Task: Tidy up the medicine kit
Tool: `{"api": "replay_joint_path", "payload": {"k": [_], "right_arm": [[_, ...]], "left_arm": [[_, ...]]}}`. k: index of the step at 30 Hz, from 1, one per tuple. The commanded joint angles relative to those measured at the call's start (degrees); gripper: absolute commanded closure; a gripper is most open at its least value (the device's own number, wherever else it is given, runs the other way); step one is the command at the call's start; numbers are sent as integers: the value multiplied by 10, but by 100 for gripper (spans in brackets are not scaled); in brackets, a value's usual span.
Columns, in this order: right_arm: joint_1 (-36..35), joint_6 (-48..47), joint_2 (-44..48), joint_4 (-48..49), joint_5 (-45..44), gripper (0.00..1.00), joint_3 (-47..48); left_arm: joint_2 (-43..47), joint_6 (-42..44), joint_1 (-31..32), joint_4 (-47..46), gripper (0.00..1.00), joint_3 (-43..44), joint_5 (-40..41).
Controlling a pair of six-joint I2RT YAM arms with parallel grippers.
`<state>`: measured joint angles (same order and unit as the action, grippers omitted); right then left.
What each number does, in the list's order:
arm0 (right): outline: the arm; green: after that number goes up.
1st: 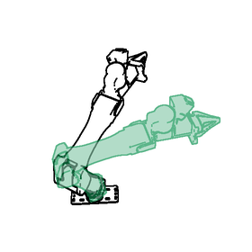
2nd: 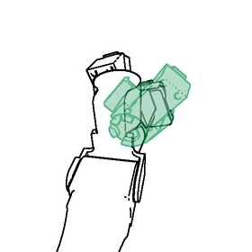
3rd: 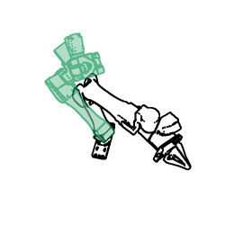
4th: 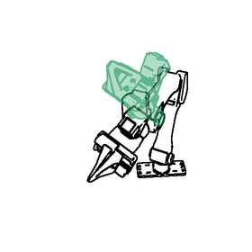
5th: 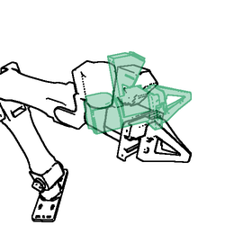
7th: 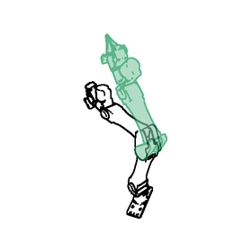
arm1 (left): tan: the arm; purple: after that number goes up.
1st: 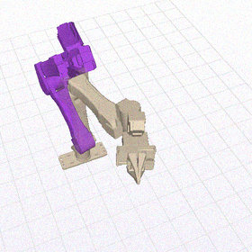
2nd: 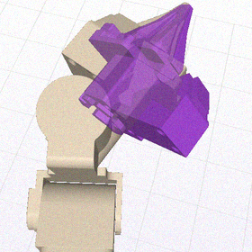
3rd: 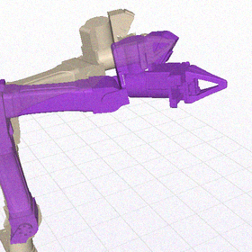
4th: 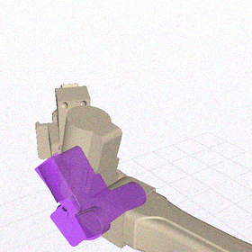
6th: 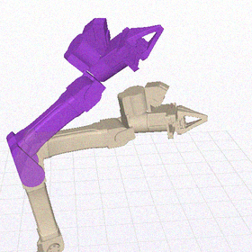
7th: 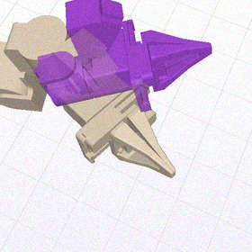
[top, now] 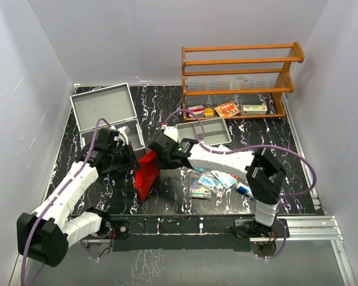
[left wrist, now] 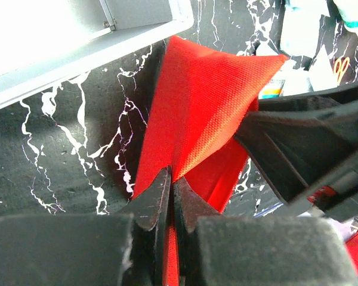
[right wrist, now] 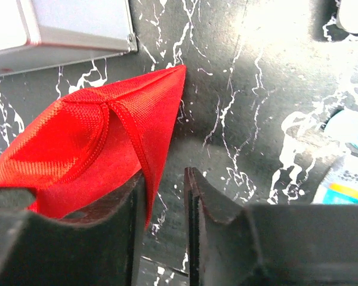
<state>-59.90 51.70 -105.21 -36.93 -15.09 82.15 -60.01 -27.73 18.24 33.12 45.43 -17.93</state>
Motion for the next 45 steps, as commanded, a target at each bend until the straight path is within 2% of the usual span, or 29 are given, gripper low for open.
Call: {"api": "replay_joint_path", "payload": {"k": [1,7,11,14,19,23,29,32,35,39,45], "right_arm": [[1,-46,75,38,11,68,-24],[1,-121,163,133,70,33,-76],[4,-120,241,155,26,28,-142],[10,-82,288,110,-58,28,-187],[22,35,342,-23,-170,30,-259],[33,65,364,-62,-155,32,-319],[33,40,352,-8,-53,41,-377],[33,37,328,22,-11,53,-392],[33,31,296,38,7,60,-395],[33,14,261,73,31,66,-395],[32,-25,228,153,139,71,-392]], "left_arm": [[3,8,3,7,100,21,1],[2,10,3,-24,100,8,-56],[0,14,3,-27,100,9,-64],[-1,16,4,-30,100,9,-69],[-7,17,4,-34,100,13,-78],[-11,18,4,-39,100,15,-80],[-18,14,4,-46,100,10,-86],[-15,11,5,-51,100,2,-89],[-12,10,5,-51,100,-3,-86],[-8,10,5,-49,100,-3,-84],[-8,13,5,-43,100,0,-78]]}}
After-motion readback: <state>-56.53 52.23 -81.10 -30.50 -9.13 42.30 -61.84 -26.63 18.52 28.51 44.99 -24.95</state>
